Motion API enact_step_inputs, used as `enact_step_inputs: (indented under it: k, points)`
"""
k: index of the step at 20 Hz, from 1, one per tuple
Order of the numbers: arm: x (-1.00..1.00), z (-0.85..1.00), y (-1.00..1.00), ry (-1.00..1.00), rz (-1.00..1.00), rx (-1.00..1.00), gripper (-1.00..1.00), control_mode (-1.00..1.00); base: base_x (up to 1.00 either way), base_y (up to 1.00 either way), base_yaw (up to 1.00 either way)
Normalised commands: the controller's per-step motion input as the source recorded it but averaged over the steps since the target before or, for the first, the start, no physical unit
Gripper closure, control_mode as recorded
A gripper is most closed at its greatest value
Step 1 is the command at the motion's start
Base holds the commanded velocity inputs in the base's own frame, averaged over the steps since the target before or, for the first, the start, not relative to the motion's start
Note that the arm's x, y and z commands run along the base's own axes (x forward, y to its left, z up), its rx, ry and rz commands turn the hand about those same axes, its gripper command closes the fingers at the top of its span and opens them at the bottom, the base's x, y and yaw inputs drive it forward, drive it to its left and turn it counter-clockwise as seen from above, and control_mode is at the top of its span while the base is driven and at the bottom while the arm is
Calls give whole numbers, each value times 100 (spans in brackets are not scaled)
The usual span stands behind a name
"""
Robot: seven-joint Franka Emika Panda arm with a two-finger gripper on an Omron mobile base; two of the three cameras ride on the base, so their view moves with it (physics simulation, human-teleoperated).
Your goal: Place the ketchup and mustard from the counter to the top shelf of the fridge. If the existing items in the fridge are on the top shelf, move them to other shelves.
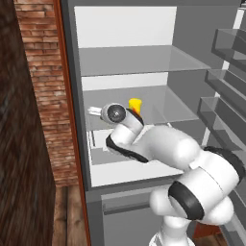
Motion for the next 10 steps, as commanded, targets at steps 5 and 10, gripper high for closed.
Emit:
enact_step_inputs:
  k: [5,10]
  points:
    - [-100,100,0,-9,-9,0,-100,-100,0,0,0]
    - [-100,100,-2,1,-5,5,-100,-100,0,0,0]
